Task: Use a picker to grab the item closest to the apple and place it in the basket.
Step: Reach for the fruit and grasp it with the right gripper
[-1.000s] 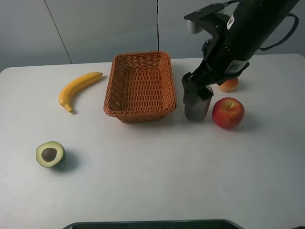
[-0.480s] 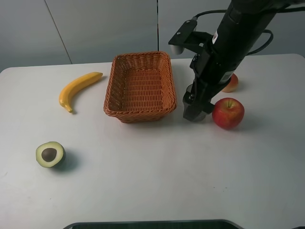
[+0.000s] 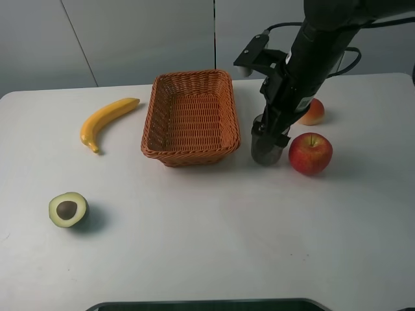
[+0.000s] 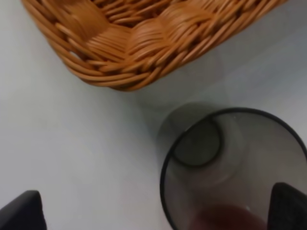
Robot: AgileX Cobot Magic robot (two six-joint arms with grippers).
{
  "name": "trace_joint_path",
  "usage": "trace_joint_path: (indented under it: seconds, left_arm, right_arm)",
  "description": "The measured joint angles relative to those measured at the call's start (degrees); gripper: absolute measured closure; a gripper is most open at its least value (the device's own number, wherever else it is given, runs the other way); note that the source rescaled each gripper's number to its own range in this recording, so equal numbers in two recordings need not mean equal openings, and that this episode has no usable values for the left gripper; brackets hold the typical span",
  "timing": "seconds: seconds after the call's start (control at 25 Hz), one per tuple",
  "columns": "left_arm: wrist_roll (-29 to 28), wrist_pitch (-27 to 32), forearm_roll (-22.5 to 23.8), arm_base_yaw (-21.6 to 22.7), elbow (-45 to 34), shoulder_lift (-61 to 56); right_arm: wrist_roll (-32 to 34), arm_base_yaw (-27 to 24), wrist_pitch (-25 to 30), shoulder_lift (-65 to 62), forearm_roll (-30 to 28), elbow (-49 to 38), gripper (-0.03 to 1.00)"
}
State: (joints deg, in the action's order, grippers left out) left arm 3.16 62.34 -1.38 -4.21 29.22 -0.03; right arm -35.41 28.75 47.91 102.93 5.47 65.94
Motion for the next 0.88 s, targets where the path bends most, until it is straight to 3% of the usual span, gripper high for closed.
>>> trace_joint_path:
  seconds: [0.44,0.64,0.72,0.88]
  left_arm:
    - [0.00,0.00,0.00,0.00,0.00,0.00]
    - [0.00,0.00,0.00,0.00,0.00,0.00]
    - [0.00,0.00,0.00,0.00,0.00,0.00]
    - [0.00,0.00,0.00,0.00,0.00,0.00]
  right_arm:
    - [-0.22,-0.16,-3.54,5.60,-0.24,0.00,-0.02]
    - [-0.22,-0.16,-4.94,6.66,-0.32,0.00,0.06]
    - [-0.22,-0.16,-5.33,6.66,-0.44,0.00,0.19]
    - [-0.22,-0.16,-5.48,6.66,-0.44,0.00,0.72]
